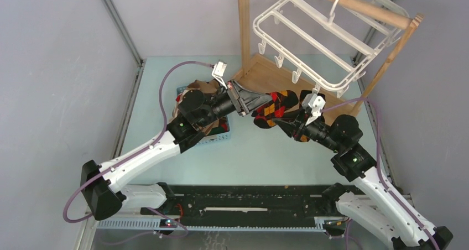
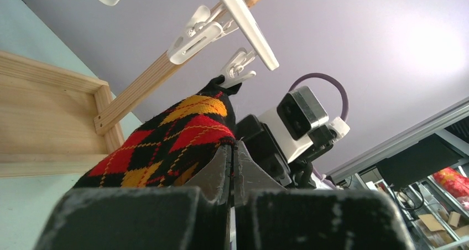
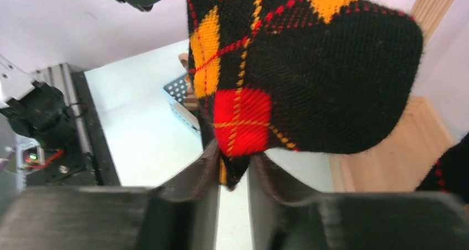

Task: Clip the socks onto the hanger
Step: Pick up the sock from the bin.

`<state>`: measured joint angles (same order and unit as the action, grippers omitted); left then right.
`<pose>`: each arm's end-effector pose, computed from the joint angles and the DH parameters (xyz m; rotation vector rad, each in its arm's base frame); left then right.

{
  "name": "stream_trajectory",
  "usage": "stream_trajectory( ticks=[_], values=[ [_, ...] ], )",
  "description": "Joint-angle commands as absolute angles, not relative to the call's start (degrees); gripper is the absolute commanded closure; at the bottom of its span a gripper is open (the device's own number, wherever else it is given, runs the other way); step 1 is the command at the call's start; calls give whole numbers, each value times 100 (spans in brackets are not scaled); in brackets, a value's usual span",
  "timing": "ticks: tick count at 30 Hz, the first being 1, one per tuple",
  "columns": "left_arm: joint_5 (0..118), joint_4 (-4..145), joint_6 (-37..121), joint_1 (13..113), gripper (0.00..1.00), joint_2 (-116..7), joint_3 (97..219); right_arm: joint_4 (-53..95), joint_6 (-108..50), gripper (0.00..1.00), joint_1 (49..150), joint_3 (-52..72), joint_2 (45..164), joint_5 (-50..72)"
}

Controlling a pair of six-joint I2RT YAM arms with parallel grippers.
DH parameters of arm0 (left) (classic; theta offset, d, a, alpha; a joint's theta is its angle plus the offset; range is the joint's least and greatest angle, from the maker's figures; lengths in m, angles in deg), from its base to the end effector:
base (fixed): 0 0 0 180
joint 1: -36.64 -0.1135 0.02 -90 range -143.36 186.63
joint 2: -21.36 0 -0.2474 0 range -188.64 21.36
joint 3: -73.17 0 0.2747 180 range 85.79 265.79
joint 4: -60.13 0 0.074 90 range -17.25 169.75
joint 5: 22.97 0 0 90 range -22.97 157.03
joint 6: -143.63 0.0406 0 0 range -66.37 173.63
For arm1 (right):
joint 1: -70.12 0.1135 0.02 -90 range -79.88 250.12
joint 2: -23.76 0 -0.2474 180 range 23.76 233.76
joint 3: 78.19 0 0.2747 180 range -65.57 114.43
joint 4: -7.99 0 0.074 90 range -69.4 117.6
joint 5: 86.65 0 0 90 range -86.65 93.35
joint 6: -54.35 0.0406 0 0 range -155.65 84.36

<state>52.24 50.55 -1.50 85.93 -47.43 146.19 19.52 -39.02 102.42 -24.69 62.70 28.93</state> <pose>0.1972 -0.2451 0.3914 0.1758 1.5477 -1.6713 0.1630 0.1238 0.3439 -0.8153 1.3411 0.7375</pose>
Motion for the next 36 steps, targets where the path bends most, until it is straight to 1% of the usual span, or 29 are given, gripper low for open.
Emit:
stream_trajectory(
  ticks=[1, 3, 4, 5, 6, 10, 13, 16, 20, 22, 24, 26, 30, 32, 36],
  values=[
    [5114, 4757, -242, 8629, 100, -4655, 14495, 1581, -3758, 82, 10286, -2170, 6261, 2898],
    [5128, 4764, -244, 8629, 99, -4666, 14475, 1631, -3731, 95, 10244, -2107, 6235, 2966],
    [5152, 4788, -238, 8622, 97, -4648, 14459, 1654, -3712, 99, 10204, -2082, 6213, 3032],
    [5218, 4841, -229, 8621, 92, -4630, 14443, 1687, -3698, 100, 10165, -2035, 6184, 3097],
    [5311, 4930, -213, 8625, 85, -4591, 14416, 1741, -3697, 100, 10126, -1993, 6161, 3171],
    [5802, 5244, -212, 8543, 47, -4333, 14143, 2212, -3838, 100, 9933, -1786, 6051, 3639],
    [5898, 5221, -480, 8424, 34, -4126, 13854, 2767, -4096, 100, 9871, -1610, 5999, 4104],
    [5780, 4998, -860, 8242, 29, -3955, 13511, 3074, -4233, 100, 9869, -1484, 6006, 4420],
    [5445, 4411, -944, 7980, 28, -3630, 12875, 3037, -4002, 100, 9869, -1400, 6088, 4333],
    [5182, 4189, -426, 7856, 24, -3370, 12566, 2947, -3820, 100, 9869, -1361, 6139, 4304],
    [4862, 4124, 559, 7826, 19, -3174, 12263, 2864, -3663, 100, 9877, -1339, 6188, 4346],
    [4314, 3994, 1730, 7821, 16, -2949, 11930, 2750, -3592, 100, 9884, -1294, 6258, 4483],
    [3333, 3144, 3113, 7824, 13, -2850, 11161, 2665, -3501, 100, 9966, -1179, 6373, 4898],
    [3007, 2865, 3502, 7832, 11, -2932, 10996, 2695, -3552, 100, 10016, -1130, 6418, 5041],
    [2588, 2820, 4178, 7831, 11, -3317, 11121, 2735, -3556, 100, 10070, -1009, 6491, 5253]
  ],
)
